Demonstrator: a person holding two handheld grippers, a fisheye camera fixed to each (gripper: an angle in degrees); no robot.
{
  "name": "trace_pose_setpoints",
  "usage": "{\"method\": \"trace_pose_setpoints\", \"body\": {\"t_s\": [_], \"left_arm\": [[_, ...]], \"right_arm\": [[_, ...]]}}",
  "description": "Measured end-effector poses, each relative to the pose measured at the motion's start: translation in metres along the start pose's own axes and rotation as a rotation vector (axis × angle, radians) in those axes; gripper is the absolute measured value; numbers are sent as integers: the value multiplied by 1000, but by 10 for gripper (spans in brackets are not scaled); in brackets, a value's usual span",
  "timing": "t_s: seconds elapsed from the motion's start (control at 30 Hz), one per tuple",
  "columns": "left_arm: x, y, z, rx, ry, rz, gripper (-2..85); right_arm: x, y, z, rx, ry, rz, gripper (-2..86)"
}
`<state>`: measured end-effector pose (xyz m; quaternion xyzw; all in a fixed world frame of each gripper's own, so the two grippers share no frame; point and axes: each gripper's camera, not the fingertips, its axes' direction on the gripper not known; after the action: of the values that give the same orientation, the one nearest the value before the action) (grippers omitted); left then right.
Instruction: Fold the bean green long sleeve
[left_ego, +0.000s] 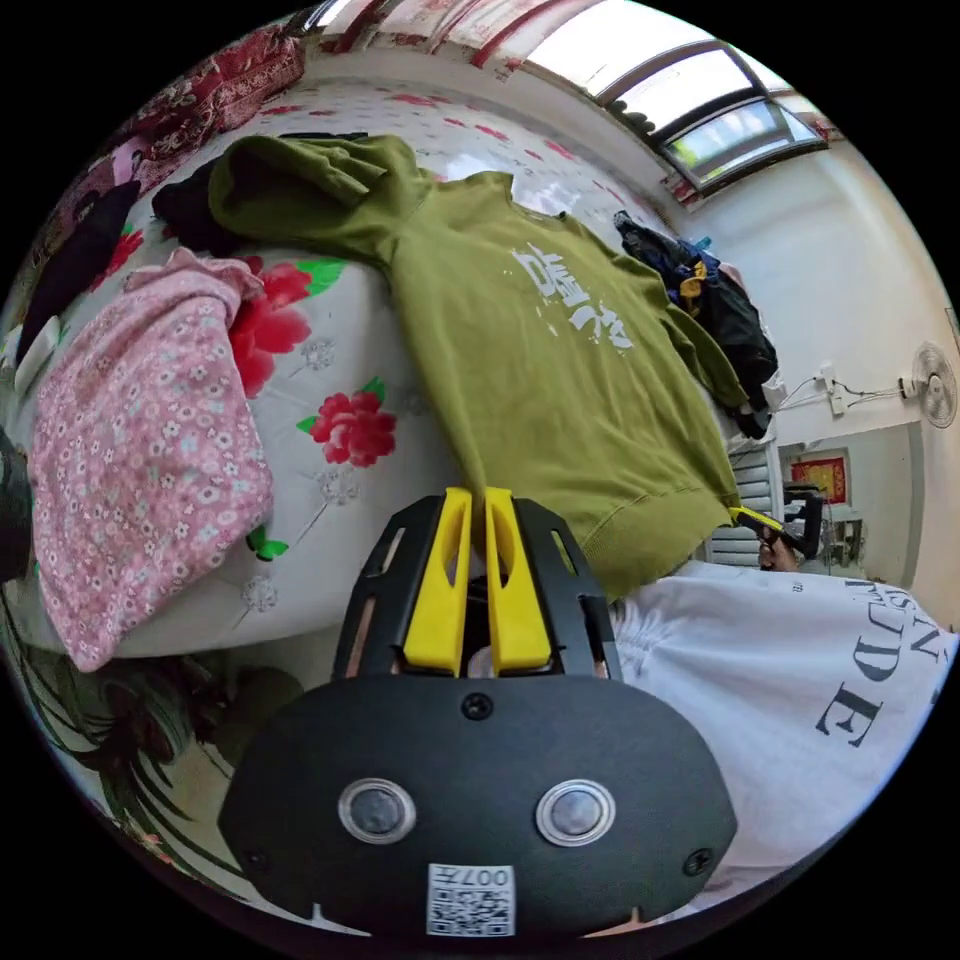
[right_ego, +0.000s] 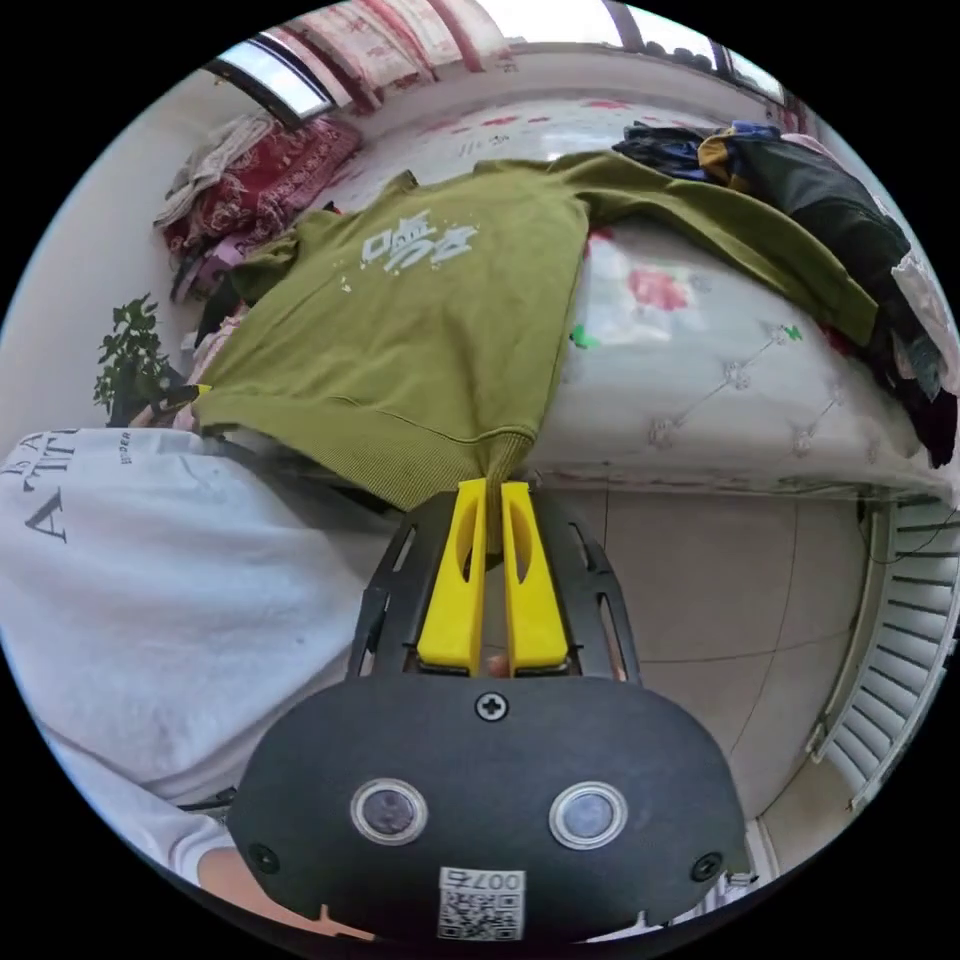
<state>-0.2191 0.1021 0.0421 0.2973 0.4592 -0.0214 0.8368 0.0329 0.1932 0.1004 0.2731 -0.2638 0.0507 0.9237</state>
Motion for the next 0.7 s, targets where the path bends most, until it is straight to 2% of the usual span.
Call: {"method": "trace_pose_setpoints", "body": {"t_s": [0.03,0.1,0.2,0.37,0.57,0.7], "left_arm": [[-9,11,31,-52,3,-55,32],[-22,26,67,-145,-8,-159,58],[-18,44,42,-4,-62,-200,80],[6,29,-40,287,-314,-100,93],[25,-64,-75,361,-479,58,101],[37,-130,-86,358,-584,175,115]], "right_arm": [[11,1,23,-50,-22,101,32],[12,1,36,-57,3,163,46],[-11,-2,20,77,75,97,68],[-51,-41,12,202,126,-59,77],[-127,-115,69,43,149,-319,82],[-169,-137,115,-118,255,-459,90]]}}
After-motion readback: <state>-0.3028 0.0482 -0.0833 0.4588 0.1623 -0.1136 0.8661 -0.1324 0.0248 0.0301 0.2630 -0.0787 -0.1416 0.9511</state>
